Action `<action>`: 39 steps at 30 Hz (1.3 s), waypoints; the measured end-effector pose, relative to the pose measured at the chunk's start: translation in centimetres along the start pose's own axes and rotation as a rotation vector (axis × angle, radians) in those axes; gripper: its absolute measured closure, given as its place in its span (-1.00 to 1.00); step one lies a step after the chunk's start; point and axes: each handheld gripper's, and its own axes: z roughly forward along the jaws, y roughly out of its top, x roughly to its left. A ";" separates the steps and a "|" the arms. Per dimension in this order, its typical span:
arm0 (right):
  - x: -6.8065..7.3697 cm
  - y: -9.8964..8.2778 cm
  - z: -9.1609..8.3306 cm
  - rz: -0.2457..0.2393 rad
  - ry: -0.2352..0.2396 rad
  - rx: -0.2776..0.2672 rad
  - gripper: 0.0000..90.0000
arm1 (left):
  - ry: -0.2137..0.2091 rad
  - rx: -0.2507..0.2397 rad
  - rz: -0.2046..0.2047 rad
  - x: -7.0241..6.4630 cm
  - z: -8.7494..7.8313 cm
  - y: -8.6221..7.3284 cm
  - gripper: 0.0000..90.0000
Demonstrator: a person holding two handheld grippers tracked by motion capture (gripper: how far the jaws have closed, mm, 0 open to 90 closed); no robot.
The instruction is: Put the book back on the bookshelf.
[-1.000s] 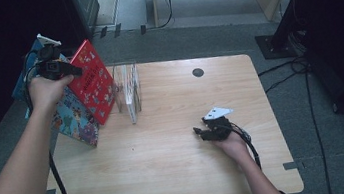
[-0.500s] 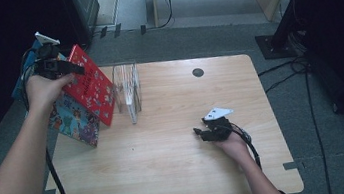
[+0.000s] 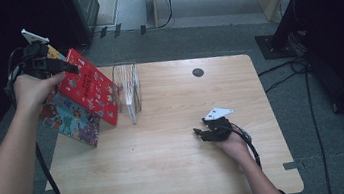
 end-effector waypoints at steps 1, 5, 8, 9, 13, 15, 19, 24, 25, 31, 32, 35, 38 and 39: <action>0.0 0.0 0.0 0.000 0.000 -0.001 -0.07 | 0.001 -0.006 0.003 0.0 -0.4 -0.1 -0.11; 0.0 0.0 0.0 -0.003 0.002 0.000 -0.08 | -0.001 -0.023 0.024 -0.4 -1.6 -0.4 -0.10; 0.0 0.0 0.0 -0.004 0.005 0.001 -0.08 | -0.017 -0.028 0.044 -1.0 -2.2 -0.9 -0.10; 0.0 0.0 0.0 -0.004 0.005 0.001 -0.08 | -0.022 -0.034 0.050 -1.2 -2.4 -1.0 -0.10; 0.0 0.0 0.0 -0.004 0.007 0.001 -0.09 | -0.046 -0.038 0.069 -2.2 -2.8 -1.7 -0.11; 0.0 -0.1 0.0 -0.006 0.007 0.001 -0.09 | -0.064 -0.039 0.061 -2.6 -2.9 -2.1 -0.12; 0.0 -0.1 -0.1 -0.006 0.009 0.002 -0.10 | -0.084 -0.035 0.076 -3.3 -2.9 -2.9 -0.13; 0.0 -0.1 0.0 -0.008 0.009 0.000 -0.10 | -0.087 -0.037 0.112 -4.0 -2.6 -4.2 -0.13; 0.0 -0.1 0.0 -0.008 0.009 0.000 -0.10 | -0.092 -0.036 0.113 -4.1 -2.5 -4.3 -0.13; 0.0 -0.1 -0.1 -0.003 0.008 -0.003 -0.10 | -0.117 -0.034 0.134 -4.7 -2.0 -5.9 -0.13; 0.0 -0.1 -0.1 -0.002 0.009 -0.002 -0.10 | -0.121 -0.033 0.139 -4.8 -1.9 -6.2 -0.13; 0.0 -0.1 -0.1 0.000 0.007 -0.002 -0.10 | -0.127 -0.028 0.151 -5.2 -1.5 -7.1 -0.13; 0.0 -0.1 -0.1 -0.004 0.008 -0.002 -0.13 | -0.139 -0.029 0.158 -5.5 -1.1 -8.1 -0.14; 0.1 -0.2 -0.1 -0.003 0.008 -0.002 -0.13 | -0.138 -0.031 0.166 -5.6 -1.0 -8.4 -0.14</action>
